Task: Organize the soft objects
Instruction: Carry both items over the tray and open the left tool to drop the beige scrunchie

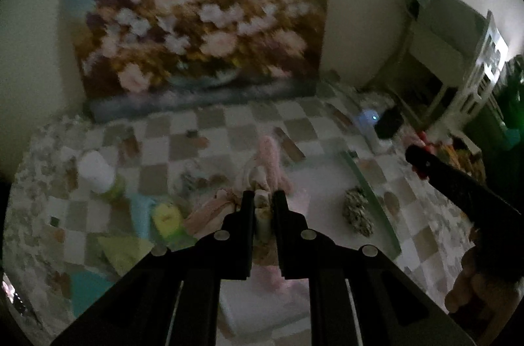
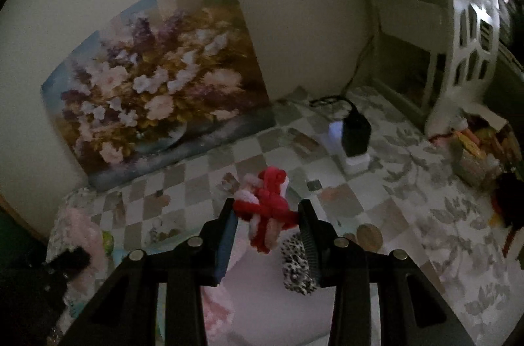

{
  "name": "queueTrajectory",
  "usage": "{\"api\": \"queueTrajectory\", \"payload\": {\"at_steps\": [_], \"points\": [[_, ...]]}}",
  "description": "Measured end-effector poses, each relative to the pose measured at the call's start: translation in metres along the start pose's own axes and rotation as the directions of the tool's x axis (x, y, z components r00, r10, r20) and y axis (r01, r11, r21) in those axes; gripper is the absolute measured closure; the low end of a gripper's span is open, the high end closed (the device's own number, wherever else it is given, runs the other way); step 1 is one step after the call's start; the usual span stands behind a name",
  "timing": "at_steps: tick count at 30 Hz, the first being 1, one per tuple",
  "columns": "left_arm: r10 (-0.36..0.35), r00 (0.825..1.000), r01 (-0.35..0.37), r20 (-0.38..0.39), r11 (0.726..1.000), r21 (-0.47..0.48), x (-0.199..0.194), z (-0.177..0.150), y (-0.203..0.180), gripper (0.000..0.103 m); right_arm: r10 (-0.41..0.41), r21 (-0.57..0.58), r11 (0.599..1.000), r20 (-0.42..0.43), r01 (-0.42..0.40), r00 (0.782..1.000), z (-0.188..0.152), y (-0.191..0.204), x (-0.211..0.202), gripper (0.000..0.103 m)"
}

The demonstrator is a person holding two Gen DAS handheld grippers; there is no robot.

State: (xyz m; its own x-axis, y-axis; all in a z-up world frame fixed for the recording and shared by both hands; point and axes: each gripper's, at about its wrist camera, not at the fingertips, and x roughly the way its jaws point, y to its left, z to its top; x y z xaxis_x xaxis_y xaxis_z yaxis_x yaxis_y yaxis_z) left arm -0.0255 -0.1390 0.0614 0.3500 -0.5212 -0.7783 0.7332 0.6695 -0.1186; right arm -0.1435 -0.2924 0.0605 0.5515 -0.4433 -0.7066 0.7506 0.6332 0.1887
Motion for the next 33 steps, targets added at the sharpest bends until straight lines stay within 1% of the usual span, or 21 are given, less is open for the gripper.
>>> {"api": "queueTrajectory", "payload": {"at_steps": [3, 6, 7, 9, 13, 16, 18, 21, 23, 26, 28, 29, 31, 32, 33], "points": [[-0.012, 0.999, 0.012, -0.04, 1.0, 0.019, 0.013, -0.006, -0.015, 0.091, -0.022, 0.007, 1.0, -0.031, 0.022, 0.999, -0.007, -0.009, 0.008, 0.063], [-0.067, 0.992, 0.068, -0.105, 0.998, 0.012, 0.03, -0.014, -0.027, 0.091, -0.061, 0.018, 0.998, -0.095, 0.063, 0.994, -0.018, -0.019, 0.024, 0.063], [-0.055, 0.989, 0.058, -0.136, 0.998, 0.018, 0.036, -0.017, -0.03, 0.091, -0.068, 0.024, 0.997, -0.115, 0.072, 0.991, -0.021, -0.022, 0.03, 0.063], [-0.074, 0.978, 0.079, -0.197, 0.997, 0.015, 0.053, -0.025, -0.038, 0.091, -0.09, 0.043, 0.994, -0.179, 0.1, 0.98, -0.029, -0.032, 0.045, 0.063], [-0.047, 0.964, 0.061, -0.262, 0.997, 0.044, 0.074, -0.04, -0.05, 0.091, -0.124, 0.055, 0.988, -0.265, 0.144, 0.956, -0.042, -0.047, 0.066, 0.063], [-0.066, 0.947, 0.078, -0.315, 0.997, 0.027, 0.089, -0.049, -0.052, 0.091, -0.137, 0.063, 0.984, -0.328, 0.167, 0.934, -0.054, -0.055, 0.079, 0.063], [-0.071, 0.931, 0.08, -0.357, 0.997, 0.01, 0.101, -0.057, -0.052, 0.091, -0.145, 0.064, 0.982, -0.355, 0.179, 0.923, -0.059, -0.057, 0.084, 0.063], [-0.082, 0.913, 0.086, -0.4, 0.996, -0.009, 0.113, -0.066, -0.052, 0.091, -0.149, 0.069, 0.98, -0.386, 0.189, 0.91, -0.065, -0.062, 0.087, 0.063], [-0.09, 0.905, 0.092, -0.416, 0.996, -0.014, 0.117, -0.07, -0.054, 0.091, -0.148, 0.07, 0.979, -0.402, 0.191, 0.904, -0.069, -0.064, 0.088, 0.063], [-0.083, 0.902, 0.092, -0.424, 0.996, 0.0, 0.118, -0.072, -0.057, 0.091, -0.145, 0.072, 0.979, -0.419, 0.192, 0.896, -0.071, -0.065, 0.088, 0.062], [-0.085, 0.9, 0.095, -0.427, 0.996, 0.002, 0.118, -0.071, -0.058, 0.09, -0.144, 0.073, 0.979, -0.427, 0.192, 0.893, -0.072, -0.065, 0.088, 0.06], [-0.087, 0.899, 0.097, -0.429, 0.995, 0.001, 0.117, -0.071, -0.058, 0.087, -0.144, 0.072, 0.979, -0.429, 0.192, 0.892, -0.072, -0.065, 0.088, 0.06], [-0.089, 0.899, 0.098, -0.429, 0.995, -0.003, 0.115, -0.068, -0.059, 0.076, -0.141, 0.072, 0.979, -0.424, 0.189, 0.894, -0.07, -0.063, 0.085, 0.06], [-0.088, 0.901, 0.096, -0.424, 0.995, -0.004, 0.114, -0.066, -0.059, 0.066, -0.136, 0.074, 0.98, -0.417, 0.183, 0.898, -0.068, -0.062, 0.084, 0.059], [-0.085, 0.908, 0.092, -0.411, 0.996, -0.003, 0.11, -0.064, -0.059, 0.06, -0.132, 0.076, 0.981, -0.413, 0.178, 0.901, -0.067, -0.061, 0.082, 0.059]]}}
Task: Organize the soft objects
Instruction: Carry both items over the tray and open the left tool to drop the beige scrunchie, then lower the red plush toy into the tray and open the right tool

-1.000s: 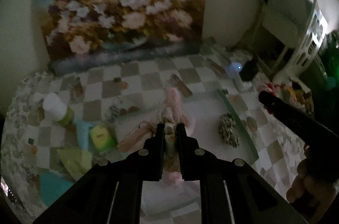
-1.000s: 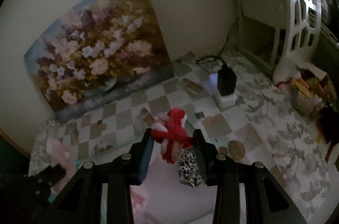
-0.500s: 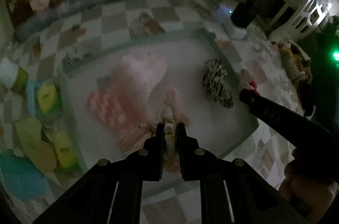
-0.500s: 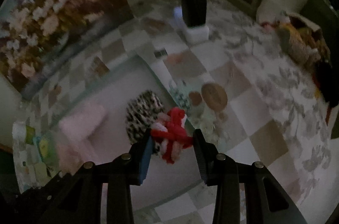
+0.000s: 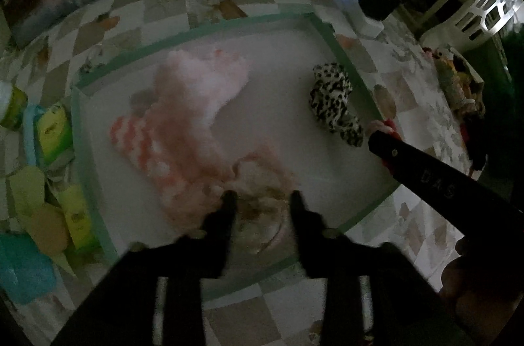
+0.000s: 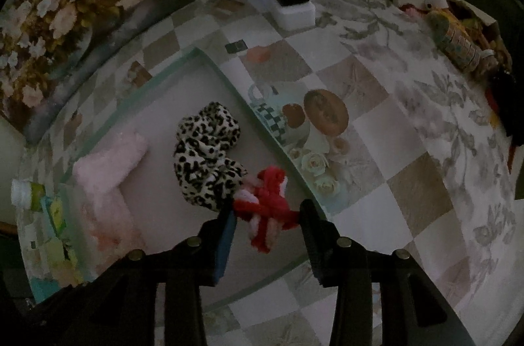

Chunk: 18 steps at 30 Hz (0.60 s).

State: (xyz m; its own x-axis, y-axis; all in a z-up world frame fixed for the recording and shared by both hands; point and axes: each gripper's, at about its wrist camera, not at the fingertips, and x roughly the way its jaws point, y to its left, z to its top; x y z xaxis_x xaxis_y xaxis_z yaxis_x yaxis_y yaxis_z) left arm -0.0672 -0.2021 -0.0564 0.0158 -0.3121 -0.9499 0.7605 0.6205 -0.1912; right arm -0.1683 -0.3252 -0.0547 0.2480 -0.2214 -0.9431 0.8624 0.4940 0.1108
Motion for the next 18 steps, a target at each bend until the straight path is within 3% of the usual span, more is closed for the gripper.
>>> {"api": "queueTrajectory", "payload": {"at_steps": [8, 13, 18], "points": [[-0.021, 0.997, 0.022, 0.074, 1.0, -0.01, -0.03, 0.005, 0.003, 0.058, 0.02, -0.024, 1.0, 0.055, -0.019, 0.998, 0.005, 0.009, -0.022, 0.055], [-0.018, 0.993, 0.025, 0.118, 0.998, -0.061, -0.045, 0.011, 0.018, 0.045, 0.041, -0.043, 0.998, 0.104, -0.037, 0.994, 0.007, 0.017, -0.041, 0.053], [0.017, 0.993, 0.0, 0.12, 0.99, -0.139, -0.044, 0.012, 0.043, 0.027, 0.035, -0.087, 0.996, 0.134, -0.023, 0.99, 0.007, 0.03, -0.051, 0.035]]}}
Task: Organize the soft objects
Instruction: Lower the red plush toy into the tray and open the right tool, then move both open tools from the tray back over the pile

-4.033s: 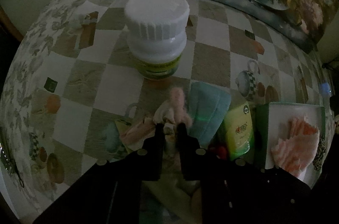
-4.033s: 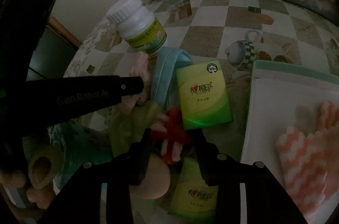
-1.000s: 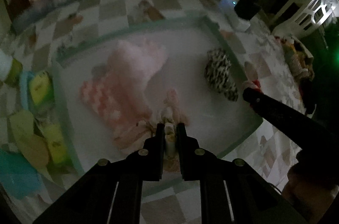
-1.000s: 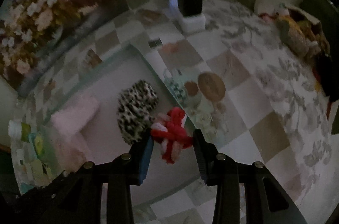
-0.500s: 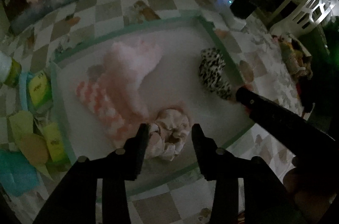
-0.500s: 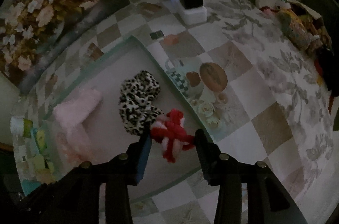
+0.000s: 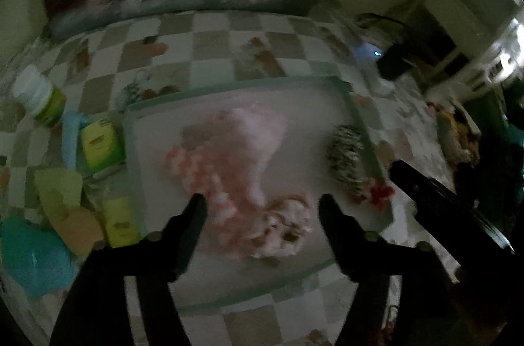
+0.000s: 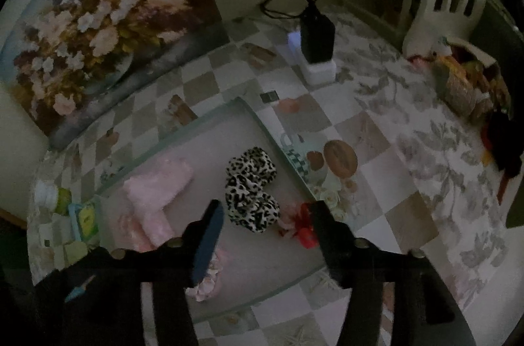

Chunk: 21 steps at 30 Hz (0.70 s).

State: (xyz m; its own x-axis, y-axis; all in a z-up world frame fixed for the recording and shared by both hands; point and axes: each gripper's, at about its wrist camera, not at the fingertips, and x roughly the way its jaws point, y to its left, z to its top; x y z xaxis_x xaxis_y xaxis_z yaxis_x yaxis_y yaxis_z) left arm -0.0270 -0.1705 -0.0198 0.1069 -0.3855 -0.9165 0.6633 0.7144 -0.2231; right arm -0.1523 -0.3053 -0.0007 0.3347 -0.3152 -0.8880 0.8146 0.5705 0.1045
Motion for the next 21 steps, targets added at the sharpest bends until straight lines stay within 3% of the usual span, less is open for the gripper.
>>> {"api": "queueTrajectory", "payload": {"at_steps": [4, 6, 7, 21], "points": [[0.071, 0.997, -0.071, 0.013, 0.996, -0.049, 0.004, 0.003, 0.023, 0.024, -0.009, -0.052, 0.999, -0.012, 0.009, 1.0, -0.001, 0.011, 0.005, 0.019], [0.097, 0.995, -0.095, 0.026, 0.992, -0.088, 0.004, 0.006, 0.035, 0.009, -0.01, -0.077, 0.997, -0.011, 0.009, 1.0, -0.003, 0.014, 0.008, 0.007], [0.111, 0.993, -0.107, 0.034, 0.988, -0.111, 0.003, 0.006, 0.042, 0.007, -0.016, -0.088, 0.996, -0.003, 0.015, 1.0, -0.003, 0.015, 0.008, 0.0], [0.142, 0.988, -0.121, 0.067, 0.961, -0.248, -0.012, 0.013, 0.095, 0.006, -0.04, -0.136, 0.99, -0.008, 0.039, 0.999, -0.007, 0.027, 0.016, 0.0]]}}
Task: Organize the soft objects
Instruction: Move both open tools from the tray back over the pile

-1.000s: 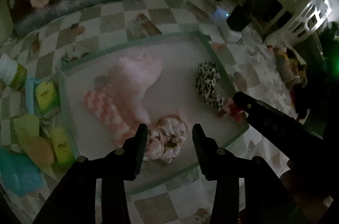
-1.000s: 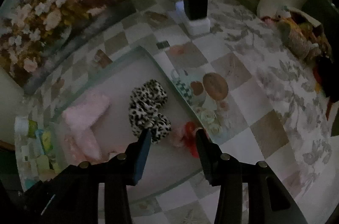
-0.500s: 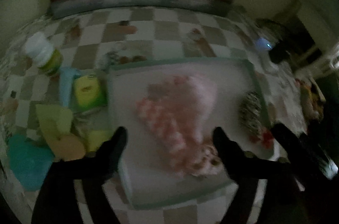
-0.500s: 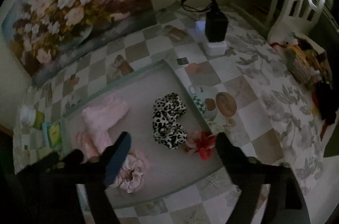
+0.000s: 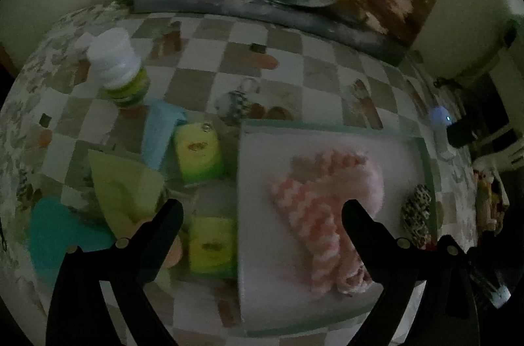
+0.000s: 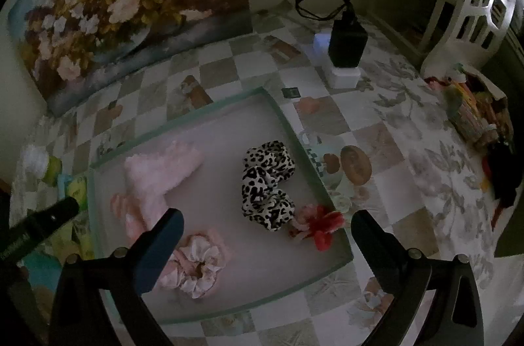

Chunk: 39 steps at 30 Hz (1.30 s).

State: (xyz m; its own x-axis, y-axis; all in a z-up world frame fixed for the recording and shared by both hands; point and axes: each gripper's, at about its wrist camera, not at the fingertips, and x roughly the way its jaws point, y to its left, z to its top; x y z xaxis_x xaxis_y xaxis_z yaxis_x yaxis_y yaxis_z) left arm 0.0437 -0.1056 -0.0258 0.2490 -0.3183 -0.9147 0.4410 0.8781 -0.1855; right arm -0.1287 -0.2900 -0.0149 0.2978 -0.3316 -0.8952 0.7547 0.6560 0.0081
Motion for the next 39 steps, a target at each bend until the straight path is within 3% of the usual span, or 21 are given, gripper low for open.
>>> {"api": "queueTrajectory", "payload": {"at_steps": [5, 10, 14, 23, 27, 31, 39], "points": [[0.003, 1.0, -0.003, 0.004, 0.999, -0.037, -0.003, 0.008, 0.021, 0.006, -0.005, -0.024, 1.0, -0.01, 0.004, 1.0, -0.002, 0.005, 0.003, 0.0], [0.062, 0.998, -0.061, 0.024, 0.997, -0.052, -0.009, 0.017, 0.049, 0.006, -0.016, -0.041, 0.999, -0.019, 0.015, 1.0, -0.003, 0.014, 0.006, 0.0], [0.12, 0.993, -0.119, 0.018, 0.991, -0.058, -0.009, 0.021, 0.071, 0.006, 0.038, -0.078, 0.996, -0.026, -0.04, 0.999, -0.006, 0.035, 0.005, 0.0], [0.177, 0.984, -0.174, 0.017, 0.978, -0.119, -0.012, 0.026, 0.11, 0.006, 0.162, -0.137, 0.977, -0.037, -0.165, 0.986, -0.017, 0.089, -0.002, 0.0], [0.193, 0.981, -0.188, 0.019, 0.973, -0.137, -0.014, 0.027, 0.121, 0.006, 0.174, -0.144, 0.974, -0.028, -0.176, 0.984, -0.019, 0.101, -0.004, 0.0], [0.191, 0.982, -0.186, 0.013, 0.969, -0.163, -0.014, 0.028, 0.134, 0.006, 0.161, -0.172, 0.972, -0.013, -0.161, 0.987, -0.018, 0.112, -0.004, 0.0], [0.119, 0.993, -0.119, -0.016, 0.965, -0.234, -0.011, 0.029, 0.159, 0.006, 0.232, -0.247, 0.943, 0.001, -0.225, 0.973, -0.017, 0.147, -0.009, 0.0]]}}
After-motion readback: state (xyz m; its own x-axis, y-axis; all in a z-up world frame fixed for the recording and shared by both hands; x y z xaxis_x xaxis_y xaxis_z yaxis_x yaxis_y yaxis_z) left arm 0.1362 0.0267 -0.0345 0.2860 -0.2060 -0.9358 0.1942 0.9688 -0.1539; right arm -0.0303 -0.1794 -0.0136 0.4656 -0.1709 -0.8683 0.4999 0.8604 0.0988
